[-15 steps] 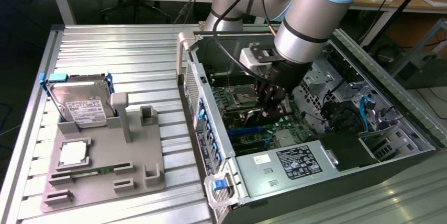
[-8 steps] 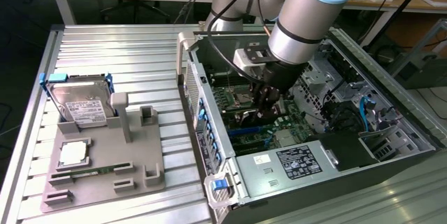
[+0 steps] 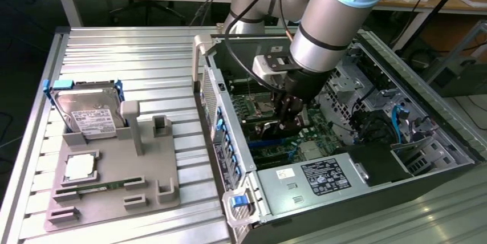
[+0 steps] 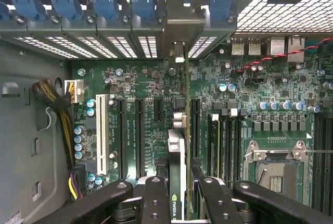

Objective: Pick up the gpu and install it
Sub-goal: 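Insert the gpu into the slot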

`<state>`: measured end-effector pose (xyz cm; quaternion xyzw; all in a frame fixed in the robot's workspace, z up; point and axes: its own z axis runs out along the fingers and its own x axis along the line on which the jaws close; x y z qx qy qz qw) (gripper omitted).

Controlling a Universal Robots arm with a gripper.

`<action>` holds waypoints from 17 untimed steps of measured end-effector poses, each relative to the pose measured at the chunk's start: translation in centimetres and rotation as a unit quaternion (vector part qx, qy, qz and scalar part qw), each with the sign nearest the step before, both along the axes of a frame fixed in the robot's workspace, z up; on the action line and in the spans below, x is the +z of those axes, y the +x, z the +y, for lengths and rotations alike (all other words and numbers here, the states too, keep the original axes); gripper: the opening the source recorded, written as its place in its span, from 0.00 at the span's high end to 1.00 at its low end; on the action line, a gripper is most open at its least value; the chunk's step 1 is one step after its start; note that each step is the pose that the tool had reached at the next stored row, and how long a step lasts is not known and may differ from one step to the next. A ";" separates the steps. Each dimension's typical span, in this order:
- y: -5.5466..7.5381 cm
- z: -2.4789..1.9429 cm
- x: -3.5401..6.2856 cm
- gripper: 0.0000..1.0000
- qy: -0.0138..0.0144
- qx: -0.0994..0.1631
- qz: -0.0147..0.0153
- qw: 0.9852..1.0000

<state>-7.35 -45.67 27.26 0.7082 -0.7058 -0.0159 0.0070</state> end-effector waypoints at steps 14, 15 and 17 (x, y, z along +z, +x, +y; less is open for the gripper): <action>0.0 0.01 -0.55 0.73 0.000 -0.001 0.000 1.000; 0.0 0.00 -0.62 0.73 0.000 -0.001 0.000 1.000; 0.0 0.00 -0.78 0.73 0.000 -0.003 0.000 1.000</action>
